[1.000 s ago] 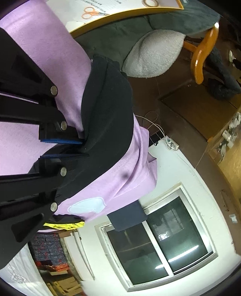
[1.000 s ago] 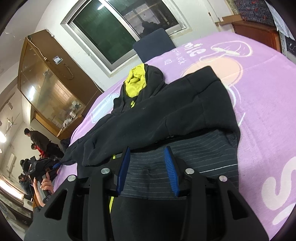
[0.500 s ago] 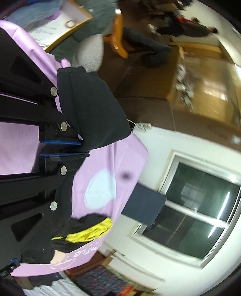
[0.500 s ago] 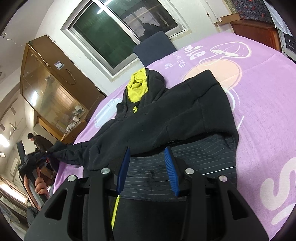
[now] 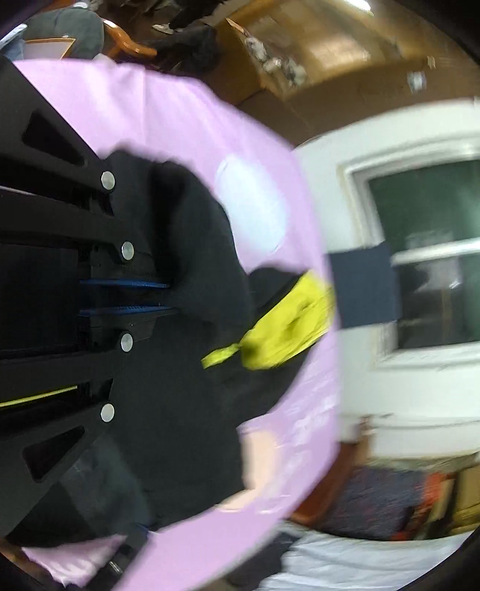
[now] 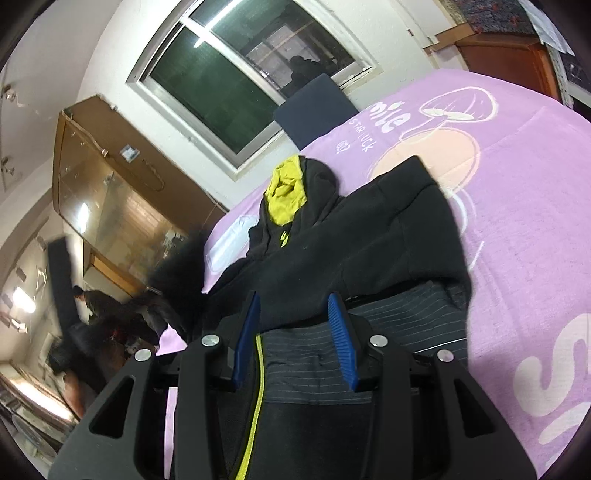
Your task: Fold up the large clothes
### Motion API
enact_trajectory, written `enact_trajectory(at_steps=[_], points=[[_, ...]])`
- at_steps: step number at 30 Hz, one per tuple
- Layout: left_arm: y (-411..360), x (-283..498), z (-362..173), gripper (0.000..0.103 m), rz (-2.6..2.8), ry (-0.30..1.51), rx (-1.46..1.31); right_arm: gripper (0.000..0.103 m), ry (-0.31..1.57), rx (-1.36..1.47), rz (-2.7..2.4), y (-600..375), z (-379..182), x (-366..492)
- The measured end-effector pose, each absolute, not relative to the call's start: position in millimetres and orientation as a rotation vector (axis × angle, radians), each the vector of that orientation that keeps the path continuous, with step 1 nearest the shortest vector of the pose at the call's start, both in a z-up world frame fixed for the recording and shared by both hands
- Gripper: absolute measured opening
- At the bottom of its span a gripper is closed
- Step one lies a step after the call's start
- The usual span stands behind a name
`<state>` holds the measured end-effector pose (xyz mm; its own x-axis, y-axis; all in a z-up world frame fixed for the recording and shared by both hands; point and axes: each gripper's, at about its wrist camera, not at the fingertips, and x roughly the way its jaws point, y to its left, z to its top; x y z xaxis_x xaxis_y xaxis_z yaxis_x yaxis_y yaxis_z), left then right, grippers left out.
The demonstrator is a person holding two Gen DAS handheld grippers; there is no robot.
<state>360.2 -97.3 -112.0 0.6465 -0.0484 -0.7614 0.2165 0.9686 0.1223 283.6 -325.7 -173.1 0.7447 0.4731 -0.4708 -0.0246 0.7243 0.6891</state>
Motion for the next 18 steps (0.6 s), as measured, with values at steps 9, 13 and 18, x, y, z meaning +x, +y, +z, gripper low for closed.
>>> enact_trajectory(at_steps=[9,13,18], points=[[-71,323,-109,0.069,-0.105,0.761,0.242,0.039,0.697,0.886,0.293,-353,-189,285],[-28,315,-90,0.072,-0.038,0.739,0.222,0.039,0.698,0.846,0.291,-347,-185,283],[39,326,-108,0.071,0.034,0.829,0.125,0.039,0.713,0.745,0.321,-327,-177,284]])
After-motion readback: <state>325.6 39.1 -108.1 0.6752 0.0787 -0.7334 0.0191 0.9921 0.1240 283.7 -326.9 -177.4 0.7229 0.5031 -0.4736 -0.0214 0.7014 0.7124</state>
